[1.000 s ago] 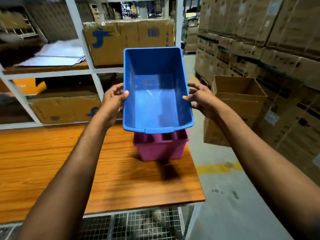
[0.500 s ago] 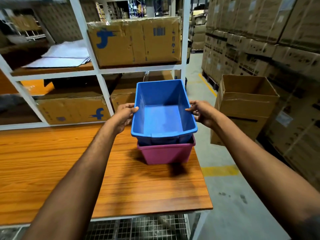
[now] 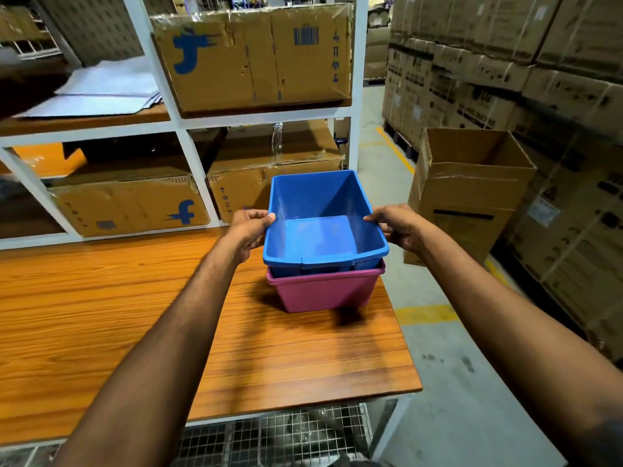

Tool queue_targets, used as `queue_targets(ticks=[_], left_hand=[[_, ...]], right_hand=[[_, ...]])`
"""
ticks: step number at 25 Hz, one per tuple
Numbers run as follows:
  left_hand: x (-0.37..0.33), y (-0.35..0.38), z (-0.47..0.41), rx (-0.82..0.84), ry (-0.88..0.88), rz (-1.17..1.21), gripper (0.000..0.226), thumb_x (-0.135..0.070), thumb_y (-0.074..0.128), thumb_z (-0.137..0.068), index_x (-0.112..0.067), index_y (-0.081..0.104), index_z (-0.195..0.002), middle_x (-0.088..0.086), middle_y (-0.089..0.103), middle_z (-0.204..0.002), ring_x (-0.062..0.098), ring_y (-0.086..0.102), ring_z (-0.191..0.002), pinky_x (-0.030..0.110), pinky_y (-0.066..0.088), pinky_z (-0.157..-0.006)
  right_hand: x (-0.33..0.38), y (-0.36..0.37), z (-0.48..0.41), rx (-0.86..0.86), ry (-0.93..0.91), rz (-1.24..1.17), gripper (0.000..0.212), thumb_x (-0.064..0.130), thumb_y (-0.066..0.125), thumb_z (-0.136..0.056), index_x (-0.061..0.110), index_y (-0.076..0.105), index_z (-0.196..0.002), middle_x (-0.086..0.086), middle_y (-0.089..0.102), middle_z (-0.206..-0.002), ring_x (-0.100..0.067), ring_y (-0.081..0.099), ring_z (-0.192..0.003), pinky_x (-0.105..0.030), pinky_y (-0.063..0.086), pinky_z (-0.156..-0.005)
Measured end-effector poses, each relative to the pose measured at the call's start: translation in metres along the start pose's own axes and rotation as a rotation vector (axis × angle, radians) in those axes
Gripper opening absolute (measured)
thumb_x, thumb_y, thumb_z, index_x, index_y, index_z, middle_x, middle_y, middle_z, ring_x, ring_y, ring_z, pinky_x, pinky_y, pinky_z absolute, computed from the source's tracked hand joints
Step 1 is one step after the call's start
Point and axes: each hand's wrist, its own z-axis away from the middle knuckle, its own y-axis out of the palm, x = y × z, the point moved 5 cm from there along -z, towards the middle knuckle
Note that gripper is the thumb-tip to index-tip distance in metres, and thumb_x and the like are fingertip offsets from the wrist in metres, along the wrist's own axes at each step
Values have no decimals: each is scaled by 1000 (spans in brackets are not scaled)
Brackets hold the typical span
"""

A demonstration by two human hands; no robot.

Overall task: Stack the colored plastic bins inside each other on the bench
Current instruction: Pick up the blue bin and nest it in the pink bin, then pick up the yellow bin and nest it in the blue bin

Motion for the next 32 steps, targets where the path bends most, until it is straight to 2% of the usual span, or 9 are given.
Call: queue_targets(ticks=[5,9,11,13,18,21,25,29,32], left_hand=[[2,-3,0,-31,6,36,35,-16,65,-98,-7,62,-132,5,68,-116,7,64,-88,19,52,-62],[-15,-14,18,-122,161,42,39,-14,67,-96,-15,59,-134,2,62,-113,12,61,-103,18,46,-68],[-23,-16,40,-140,253,36,39,-16,67,-95,-21,59,-133,0,62,-116,11,61,-109,17,46,-70],[-24,-16,69,-152,340,23,40,-19,69,-95,-26,59,-133,-2,64,-117,8,62,-110,17,50,-75],[13,-26,152,-272,493,41,39,-20,71,-93,-30,61,-130,-8,67,-113,4,64,-101,17,52,-84],[49,-30,193,-385,473,-40,41,-19,73,-92,-30,60,-130,-11,66,-114,6,65,-98,21,51,-78],[96,-36,240,-434,480,-369,50,-22,73,-92,-29,55,-138,-10,60,-127,8,62,-109,30,51,-81],[135,-57,286,-449,404,-515,58,-27,69,-95,-30,47,-148,-8,52,-141,10,56,-125,33,50,-94],[163,-86,317,-496,351,-709,60,-32,64,-97,-29,41,-152,-5,42,-153,17,44,-140,41,42,-105]], right_hand=[[7,-1,12,-56,-36,36,35,2,70,-90,8,66,-125,-7,67,-124,-23,63,-118,-32,58,-76],[30,-8,37,-213,-259,132,44,3,74,-87,15,63,-128,-2,62,-119,-21,60,-119,-33,53,-88],[39,-4,63,-217,-399,152,44,5,75,-86,17,64,-127,0,64,-113,-16,63,-110,-25,53,-83],[40,3,94,-156,-508,156,41,6,75,-88,19,65,-126,2,64,-106,-8,63,-97,-19,55,-74],[6,28,159,73,-668,130,39,3,76,-87,17,67,-122,-3,67,-97,-5,61,-77,-22,56,-80],[-30,50,182,295,-634,135,38,0,77,-87,13,67,-121,-2,67,-94,-9,59,-79,-18,49,-77],[-90,84,196,474,-558,235,43,4,79,-85,22,66,-122,-3,67,-98,-6,57,-78,-23,45,-67],[-142,113,226,527,-583,393,47,21,77,-87,35,60,-130,10,65,-110,-7,64,-94,-31,54,-70],[-162,139,260,482,-728,601,51,35,70,-93,38,51,-141,17,57,-124,-2,56,-115,-30,52,-88]])
